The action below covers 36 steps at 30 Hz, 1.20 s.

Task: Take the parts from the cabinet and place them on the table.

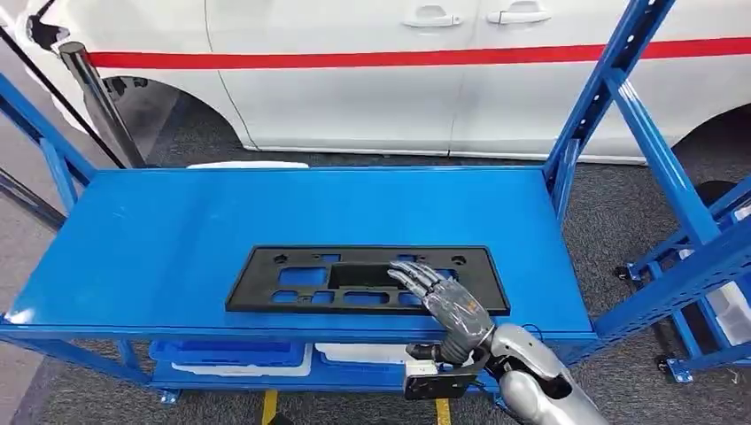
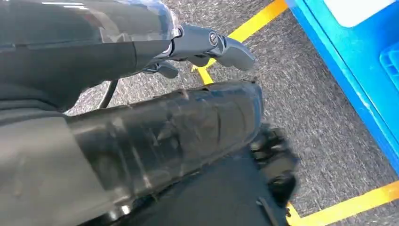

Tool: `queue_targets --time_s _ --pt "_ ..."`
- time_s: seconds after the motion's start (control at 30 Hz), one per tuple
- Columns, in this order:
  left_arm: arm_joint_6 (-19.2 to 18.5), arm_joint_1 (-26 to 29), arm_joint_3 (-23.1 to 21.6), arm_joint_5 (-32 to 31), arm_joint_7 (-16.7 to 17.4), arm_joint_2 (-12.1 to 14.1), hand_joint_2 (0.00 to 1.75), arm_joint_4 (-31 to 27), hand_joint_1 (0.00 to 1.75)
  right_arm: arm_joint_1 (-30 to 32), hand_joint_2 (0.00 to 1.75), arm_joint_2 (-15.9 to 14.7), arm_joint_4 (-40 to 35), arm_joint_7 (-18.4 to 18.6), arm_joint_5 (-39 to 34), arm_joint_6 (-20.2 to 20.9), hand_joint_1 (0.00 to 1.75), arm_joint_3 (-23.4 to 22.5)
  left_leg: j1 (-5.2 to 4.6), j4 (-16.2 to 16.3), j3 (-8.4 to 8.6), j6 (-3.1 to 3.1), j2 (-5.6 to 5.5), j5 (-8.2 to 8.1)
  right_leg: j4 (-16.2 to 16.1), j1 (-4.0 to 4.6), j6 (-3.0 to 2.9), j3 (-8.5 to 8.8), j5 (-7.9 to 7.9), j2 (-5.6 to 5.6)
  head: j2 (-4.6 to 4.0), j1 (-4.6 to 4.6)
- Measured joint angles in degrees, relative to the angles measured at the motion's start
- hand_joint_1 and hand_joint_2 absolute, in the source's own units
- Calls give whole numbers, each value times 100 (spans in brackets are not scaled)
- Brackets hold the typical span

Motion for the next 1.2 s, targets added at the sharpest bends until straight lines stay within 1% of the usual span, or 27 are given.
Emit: queue_targets --time_s 0.03,0.07,0.13,0.17,0.27,0.3,0.33,0.37,0.43,0.47,0.5,0.53,0.57,0.63,0.67,0.7,0.8,0.83,0.87,0.9,0.97,1.0,1.03,1.07,1.13,1.17,1.2 --pt "7 10 0 7 0 0 0 0 0 5 175 -13 11 22 57 -44 0 4 0 -109 41 14 0 141 0 10 -2 7 -2 3 0 2" --pt "18 12 0 11 0 2 0 0 0 9 175 -22 22 50 151 -123 0 7 -3 -477 208 41 0 389 1 20 -5 19 -4 10 0 0" --pt "28 4 2 17 0 7 0 0 0 9 175 -37 26 171 416 -357 0 7 -34 -1571 739 151 -1 916 1 39 2 51 -11 17 0 2" --pt "31 -1 2 20 4 22 0 0 0 9 175 -44 28 212 494 -451 0 7 -62 -1772 840 201 1 833 2 60 20 40 -17 15 0 9" --pt "33 3 0 35 4 20 0 0 0 35 175 -107 48 299 697 -600 0 4 -89 -1822 833 196 -1 866 -5 30 111 21 2 15 0 4" --pt "13 16 0 55 2 20 0 0 0 48 175 -125 50 341 775 -668 0 -4 -83 -1867 844 226 0 891 -21 34 144 32 8 17 0 7" --pt "-4 22 0 59 2 17 0 0 0 64 175 -149 52 361 826 -719 0 -29 -8 -1952 896 262 26 949 29 29 175 14 -42 14 0 0" --pt "-11 18 0 63 -2 17 0 0 0 74 175 -162 59 391 859 -772 0 -46 -13 -1989 912 295 25 961 189 38 201 -52 -170 15 0 24" --pt "-20 13 2 70 -2 17 0 0 0 112 175 -179 81 474 979 -848 0 -81 -15 -1985 905 305 28 962 1049 5 252 -458 -627 15 0 28" --pt "-28 20 2 70 -2 17 0 0 0 154 175 -186 96 498 1021 -883 0 -90 -17 -1982 903 308 28 959 1447 -12 275 -654 -778 15 0 22" --pt "-35 29 2 70 -2 17 0 0 0 196 175 -188 111 516 1045 -907 0 -94 -16 -1977 902 307 28 955 1680 -27 296 -779 -807 13 0 26" --pt "-39 39 4 72 -2 17 0 0 0 233 175 -190 125 546 1084 -938 0 -101 -12 -1973 906 299 27 948 1636 -45 314 -767 -695 10 0 24" --pt "-44 40 4 72 -2 17 0 0 0 251 175 -190 131 579 1141 -997 0 -112 -5 -1961 910 284 25 938 1355 -66 324 -639 -486 9 0 24" --pt "-42 39 4 74 -2 15 0 0 0 267 175 -190 131 686 1292 -1189 0 -171 10 -1905 917 238 21 892 310 -101 336 -117 33 -3 0 22" --pt "-39 39 4 77 -2 18 0 0 0 271 175 -190 133 728 1351 -1268 0 -210 0 -1876 899 200 16 867 69 -90 318 10 -64 -2 0 28" --pt "-35 35 4 76 -2 17 0 0 0 295 175 -190 129 771 1422 -1333 0 -256 -29 -1824 878 159 8 841 32 -50 256 -3 -26 23 0 15" --pt "-11 45 4 79 0 20 0 0 0 391 175 -216 127 813 1499 -1407 0 -369 -8 -1864 895 75 8 852 48 -28 157 -9 -32 24 0 20" --pt "-4 41 4 79 0 20 0 0 0 410 175 -216 127 824 1532 -1436 0 -424 3 -1834 874 35 13 806 12 -62 101 12 -7 18 0 15" --pt "-2 38 4 79 0 20 0 0 0 424 175 -216 127 846 1587 -1462 0 -472 8 -1696 837 13 16 695 6 -64 78 22 -9 14 0 18" --pt "-2 39 4 79 0 20 0 0 0 442 175 -216 127 855 1626 -1490 0 -522 8 -1362 691 -2 15 486 6 -64 36 20 -12 9 0 9" --pt "-2 49 4 76 0 20 0 0 0 507 175 -216 127 865 1698 -1573 0 -601 9 -453 259 -21 15 66 7 -39 21 15 -21 -6 0 11" --pt "-2 60 4 76 0 20 0 0 0 534 175 -216 131 872 1720 -1617 0 -642 9 -141 110 -20 15 -17 10 -26 20 14 -22 -6 0 9" --pt "-2 70 4 74 0 20 0 0 0 561 175 -214 135 874 1722 -1655 0 -697 8 -89 78 -13 15 47 10 -15 20 20 -22 -5 0 11" --pt "-2 72 4 74 0 20 0 0 0 582 175 -214 135 874 1720 -1683 0 -746 4 -296 169 10 15 225 11 -8 19 25 -23 -2 0 9" --pt "-2 64 4 74 0 20 0 0 0 607 175 -212 135 868 1689 -1729 0 -853 -16 -1266 624 99 13 756 12 9 19 45 -25 7 0 9" --pt "-2 61 4 72 0 26 0 0 0 608 175 -210 135 852 1652 -1735 0 -899 -48 -1712 815 167 12 874 11 6 21 46 -26 8 0 11" --pt "-2 47 4 72 0 33 0 0 0 607 175 -208 135 822 1591 -1733 0 -955 -60 -1836 873 179 14 820 34 45 57 21 -37 8 0 13"
